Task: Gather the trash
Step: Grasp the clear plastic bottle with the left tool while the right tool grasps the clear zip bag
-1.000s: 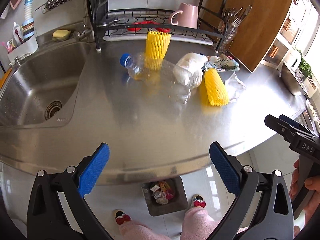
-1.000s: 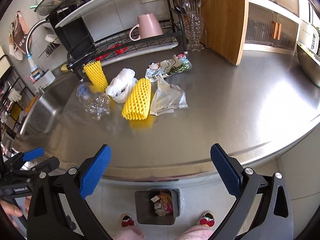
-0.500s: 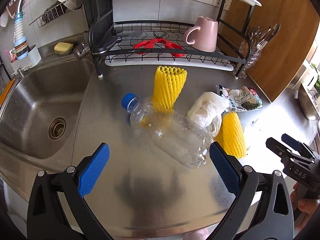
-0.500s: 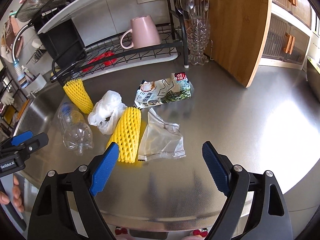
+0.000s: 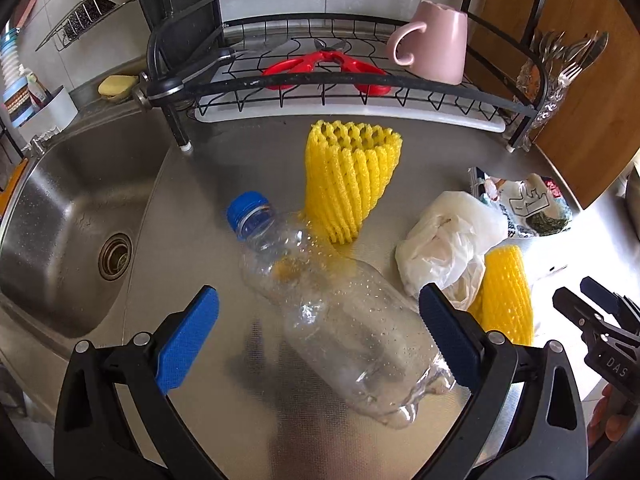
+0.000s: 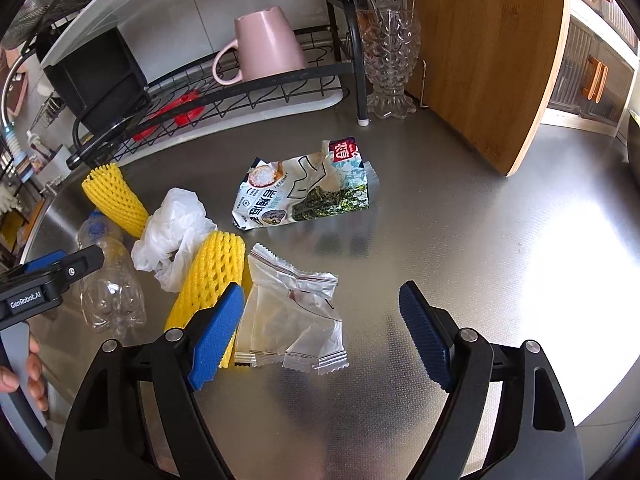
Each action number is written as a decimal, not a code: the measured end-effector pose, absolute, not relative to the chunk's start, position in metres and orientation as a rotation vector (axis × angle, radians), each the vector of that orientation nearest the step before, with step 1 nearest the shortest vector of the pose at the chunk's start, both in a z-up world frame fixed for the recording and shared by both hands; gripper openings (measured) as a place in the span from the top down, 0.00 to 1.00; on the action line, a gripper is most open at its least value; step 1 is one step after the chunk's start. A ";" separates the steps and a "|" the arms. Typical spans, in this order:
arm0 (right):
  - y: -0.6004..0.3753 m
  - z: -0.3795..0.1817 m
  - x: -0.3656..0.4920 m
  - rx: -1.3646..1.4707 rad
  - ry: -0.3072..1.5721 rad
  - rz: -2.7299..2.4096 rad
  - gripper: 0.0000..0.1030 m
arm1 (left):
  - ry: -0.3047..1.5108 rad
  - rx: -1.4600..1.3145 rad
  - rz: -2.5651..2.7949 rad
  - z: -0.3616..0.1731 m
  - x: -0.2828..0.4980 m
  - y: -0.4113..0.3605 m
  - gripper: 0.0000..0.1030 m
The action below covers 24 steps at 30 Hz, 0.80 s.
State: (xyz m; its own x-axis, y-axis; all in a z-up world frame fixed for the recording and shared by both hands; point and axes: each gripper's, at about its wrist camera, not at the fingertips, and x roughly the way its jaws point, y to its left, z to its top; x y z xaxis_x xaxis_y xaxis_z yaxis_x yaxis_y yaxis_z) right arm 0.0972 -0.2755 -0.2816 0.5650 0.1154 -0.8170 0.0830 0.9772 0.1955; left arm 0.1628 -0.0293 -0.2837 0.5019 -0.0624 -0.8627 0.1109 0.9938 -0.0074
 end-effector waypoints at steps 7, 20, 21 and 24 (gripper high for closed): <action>-0.273 -0.298 0.102 0.234 1.027 0.056 0.42 | 1.106 0.071 -0.086 -0.306 0.158 -0.020 0.08; -0.263 -0.290 0.084 0.231 0.994 0.085 0.86 | 1.108 0.090 -0.128 -0.314 0.137 -0.005 0.43; -0.263 -0.289 0.080 0.237 0.986 0.086 0.87 | 1.102 0.088 -0.135 -0.314 0.134 -0.005 0.43; -0.261 -0.284 0.069 0.228 0.967 0.078 0.88 | 1.080 0.084 -0.145 -0.312 0.126 -0.001 0.43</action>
